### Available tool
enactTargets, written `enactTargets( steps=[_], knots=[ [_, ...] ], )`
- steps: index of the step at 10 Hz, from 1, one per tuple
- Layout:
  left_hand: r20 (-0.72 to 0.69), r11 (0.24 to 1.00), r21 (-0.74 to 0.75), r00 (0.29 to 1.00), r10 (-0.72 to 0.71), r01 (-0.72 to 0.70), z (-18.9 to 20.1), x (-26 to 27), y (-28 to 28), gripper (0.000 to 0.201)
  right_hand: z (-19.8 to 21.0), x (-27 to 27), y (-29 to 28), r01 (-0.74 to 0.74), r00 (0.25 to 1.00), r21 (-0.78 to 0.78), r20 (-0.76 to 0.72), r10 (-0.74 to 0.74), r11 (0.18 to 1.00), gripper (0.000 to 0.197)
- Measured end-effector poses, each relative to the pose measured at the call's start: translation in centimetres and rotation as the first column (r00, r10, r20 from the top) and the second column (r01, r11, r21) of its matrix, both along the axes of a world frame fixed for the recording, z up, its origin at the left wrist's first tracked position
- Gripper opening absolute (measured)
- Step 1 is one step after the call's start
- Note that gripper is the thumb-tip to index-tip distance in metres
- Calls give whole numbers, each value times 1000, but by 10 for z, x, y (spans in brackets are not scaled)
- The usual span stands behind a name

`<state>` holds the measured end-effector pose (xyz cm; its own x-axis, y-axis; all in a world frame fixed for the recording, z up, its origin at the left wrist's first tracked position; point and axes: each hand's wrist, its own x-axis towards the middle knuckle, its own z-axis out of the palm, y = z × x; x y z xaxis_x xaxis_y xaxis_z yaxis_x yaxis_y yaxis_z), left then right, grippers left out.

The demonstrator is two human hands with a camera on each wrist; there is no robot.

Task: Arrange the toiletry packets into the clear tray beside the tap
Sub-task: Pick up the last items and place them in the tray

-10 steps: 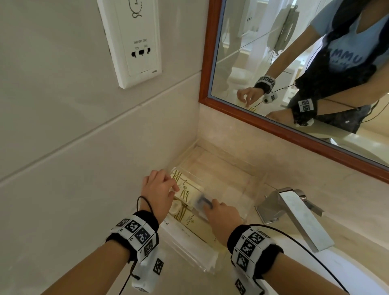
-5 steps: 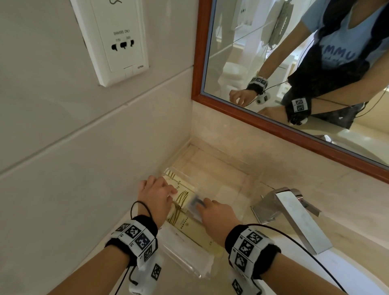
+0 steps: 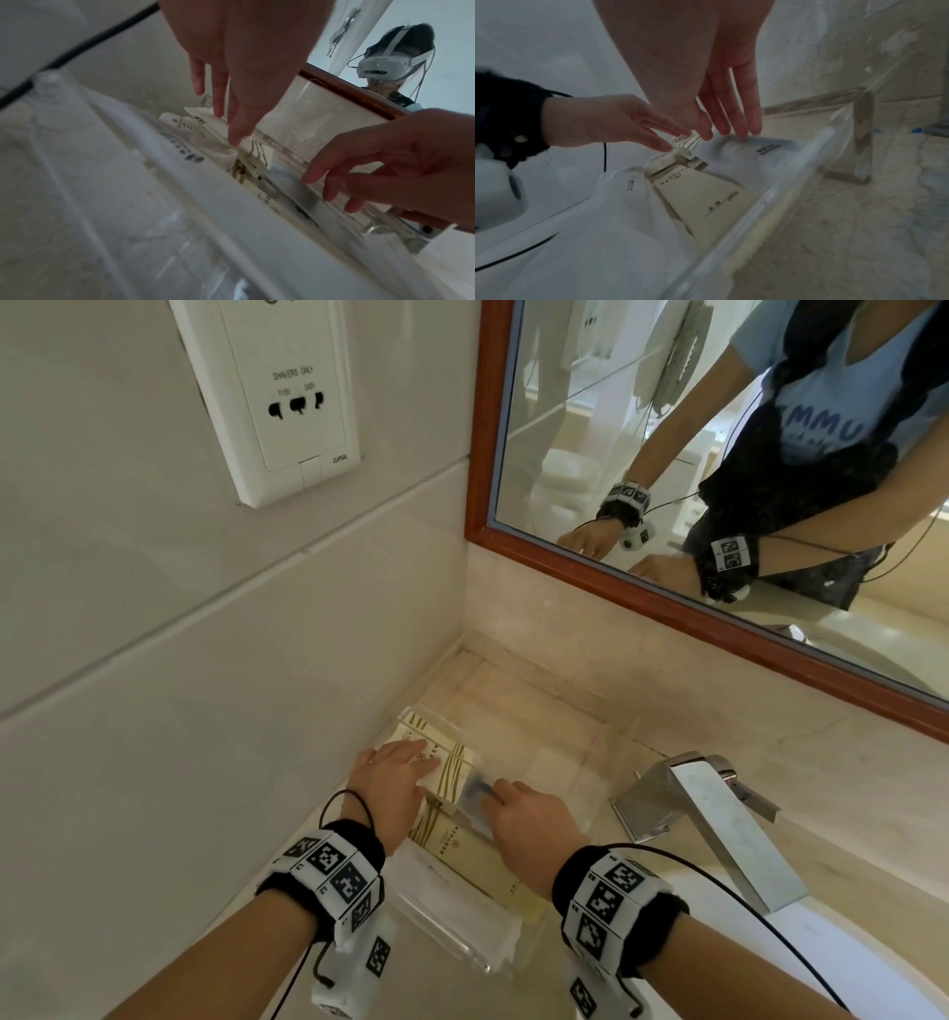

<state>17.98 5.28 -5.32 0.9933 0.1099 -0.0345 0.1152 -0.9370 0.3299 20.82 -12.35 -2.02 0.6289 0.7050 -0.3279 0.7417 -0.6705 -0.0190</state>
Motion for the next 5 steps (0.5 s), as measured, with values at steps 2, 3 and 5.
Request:
enactTargets(
  steps=[2, 3, 5],
  knots=[
    [21, 1000, 14, 1000, 14, -14, 6, 9, 3, 39, -1, 0, 0, -2, 1000, 49, 10, 2, 999, 43],
    [56, 998, 44, 998, 42, -45, 13, 10, 3, 34, 0, -1, 1, -15, 1000, 3, 6, 15, 1000, 41],
    [-1, 996, 71, 998, 57, -57, 14, 9, 5, 38, 5, 2, 7, 23, 1000, 4, 13, -23, 1000, 34]
  ],
)
